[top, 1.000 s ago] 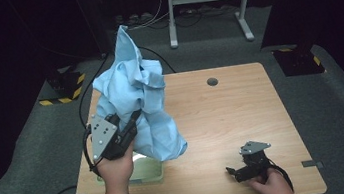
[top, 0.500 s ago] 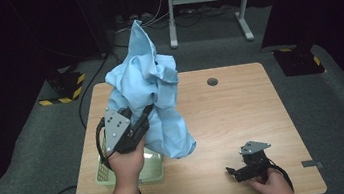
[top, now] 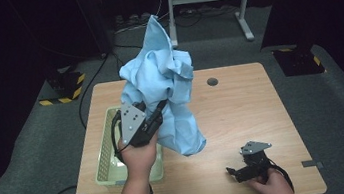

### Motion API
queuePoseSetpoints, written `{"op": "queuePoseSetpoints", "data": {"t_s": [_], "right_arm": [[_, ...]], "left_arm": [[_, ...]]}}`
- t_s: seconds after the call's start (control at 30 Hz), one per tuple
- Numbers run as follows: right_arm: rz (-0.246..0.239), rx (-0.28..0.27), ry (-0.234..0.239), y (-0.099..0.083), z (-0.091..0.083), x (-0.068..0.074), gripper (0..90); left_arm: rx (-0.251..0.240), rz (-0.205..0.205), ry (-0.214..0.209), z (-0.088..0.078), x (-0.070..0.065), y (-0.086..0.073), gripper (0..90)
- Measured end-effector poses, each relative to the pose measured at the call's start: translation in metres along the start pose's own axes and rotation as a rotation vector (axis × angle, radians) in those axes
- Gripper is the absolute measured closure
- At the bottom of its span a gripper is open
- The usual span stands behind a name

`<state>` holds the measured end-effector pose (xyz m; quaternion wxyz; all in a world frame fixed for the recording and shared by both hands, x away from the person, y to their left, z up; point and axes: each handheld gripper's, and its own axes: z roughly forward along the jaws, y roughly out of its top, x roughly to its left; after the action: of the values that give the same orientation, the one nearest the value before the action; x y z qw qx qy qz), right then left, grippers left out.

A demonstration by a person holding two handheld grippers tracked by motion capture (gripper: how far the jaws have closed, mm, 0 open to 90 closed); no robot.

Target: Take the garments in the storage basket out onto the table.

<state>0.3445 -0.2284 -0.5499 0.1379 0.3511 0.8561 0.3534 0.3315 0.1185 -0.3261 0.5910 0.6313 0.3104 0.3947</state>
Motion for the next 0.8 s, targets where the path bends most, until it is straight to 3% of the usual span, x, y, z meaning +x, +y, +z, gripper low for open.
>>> {"op": "queuePoseSetpoints", "data": {"t_s": [0.07, 0.27, 0.8], "right_arm": [[0.001, -0.001, 0.002, 0.0, 0.0, 0.0, 0.2], [0.003, -0.001, 0.003, 0.0, 0.0, 0.0, 0.2], [0.004, -0.003, 0.006, 0.0, -0.001, -0.001, 0.2]], "left_arm": [[0.001, 0.026, -0.002, 0.005, -0.007, 0.001, 69.9], [-0.007, 0.01, -0.022, 0.019, -0.017, -0.001, 70.0], [-0.033, 0.015, -0.039, 0.053, -0.045, -0.007, 70.0]]}}
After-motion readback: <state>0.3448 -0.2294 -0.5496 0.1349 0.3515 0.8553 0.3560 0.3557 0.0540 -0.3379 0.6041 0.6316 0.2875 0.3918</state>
